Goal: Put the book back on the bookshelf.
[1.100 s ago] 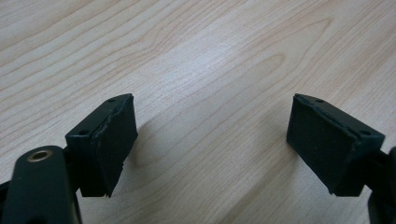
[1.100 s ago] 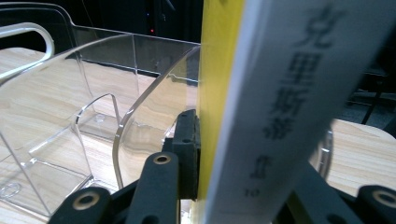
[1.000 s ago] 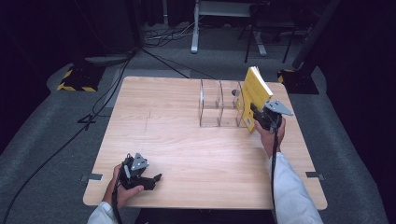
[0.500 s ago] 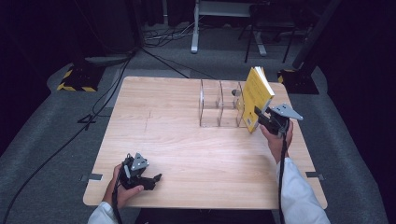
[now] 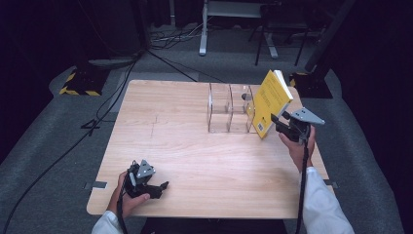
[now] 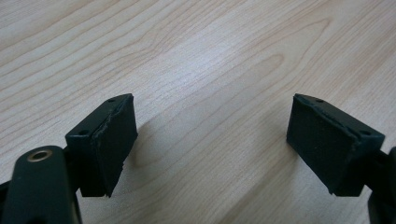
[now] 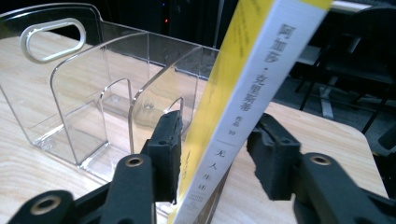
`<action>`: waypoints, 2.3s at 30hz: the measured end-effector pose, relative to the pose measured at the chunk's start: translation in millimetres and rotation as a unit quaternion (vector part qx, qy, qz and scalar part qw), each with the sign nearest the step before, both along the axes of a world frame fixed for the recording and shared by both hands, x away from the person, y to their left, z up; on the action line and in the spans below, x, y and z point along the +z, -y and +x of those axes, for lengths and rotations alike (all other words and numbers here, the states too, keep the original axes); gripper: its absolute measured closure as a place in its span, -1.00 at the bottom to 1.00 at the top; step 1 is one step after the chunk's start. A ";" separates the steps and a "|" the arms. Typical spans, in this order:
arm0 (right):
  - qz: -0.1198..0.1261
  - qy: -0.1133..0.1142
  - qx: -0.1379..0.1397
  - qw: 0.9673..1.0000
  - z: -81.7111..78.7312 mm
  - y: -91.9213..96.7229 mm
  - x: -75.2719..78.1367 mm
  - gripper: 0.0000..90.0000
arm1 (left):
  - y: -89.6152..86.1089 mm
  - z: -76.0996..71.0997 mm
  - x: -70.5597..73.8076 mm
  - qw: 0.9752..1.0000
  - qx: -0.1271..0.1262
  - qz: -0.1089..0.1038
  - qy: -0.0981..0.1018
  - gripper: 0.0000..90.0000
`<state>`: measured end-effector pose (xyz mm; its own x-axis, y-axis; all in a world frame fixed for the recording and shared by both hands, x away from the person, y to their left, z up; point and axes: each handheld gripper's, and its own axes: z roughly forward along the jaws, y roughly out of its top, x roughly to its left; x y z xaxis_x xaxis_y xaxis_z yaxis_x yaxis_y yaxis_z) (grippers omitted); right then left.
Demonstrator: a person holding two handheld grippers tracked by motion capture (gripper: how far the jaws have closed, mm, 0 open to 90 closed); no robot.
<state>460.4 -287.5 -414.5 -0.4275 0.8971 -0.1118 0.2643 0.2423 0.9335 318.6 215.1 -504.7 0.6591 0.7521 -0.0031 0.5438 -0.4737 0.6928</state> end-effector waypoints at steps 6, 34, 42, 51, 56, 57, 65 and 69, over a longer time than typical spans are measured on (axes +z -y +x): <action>-0.032 -0.015 0.016 0.999 -6.1 0.6 4.5 0.11 | 0.0 0.0 0.0 1.000 0.000 0.000 0.000 -0.63; -0.096 -0.065 0.130 0.985 -49.5 5.0 12.7 -0.22 | 0.0 0.0 0.0 1.000 0.000 0.000 0.000 -0.63; -0.124 -0.086 0.154 0.977 -64.1 8.8 3.2 -0.29 | 0.0 0.0 0.0 1.000 0.000 0.000 0.000 -0.63; -0.143 -0.095 0.165 0.971 -81.1 14.5 -13.2 -0.34 | 0.0 0.0 0.0 1.000 0.000 0.000 0.000 -0.63; -0.151 -0.102 0.163 0.970 -87.9 19.4 -21.5 -0.36 | -0.1 0.0 0.1 1.000 -0.001 0.000 -0.001 -0.63; -0.155 -0.105 0.163 0.969 -89.3 21.3 -24.3 -0.36 | 0.0 0.0 0.0 1.000 0.000 0.000 0.000 -0.63; -0.154 -0.116 0.156 0.969 -101.9 37.6 -40.4 -0.38 | 0.0 0.0 0.1 1.000 0.000 0.000 0.000 -0.63; -0.152 -0.123 0.151 0.969 -108.4 48.8 -48.5 -0.39 | 0.4 -0.1 0.1 1.000 0.002 0.000 -0.001 -0.63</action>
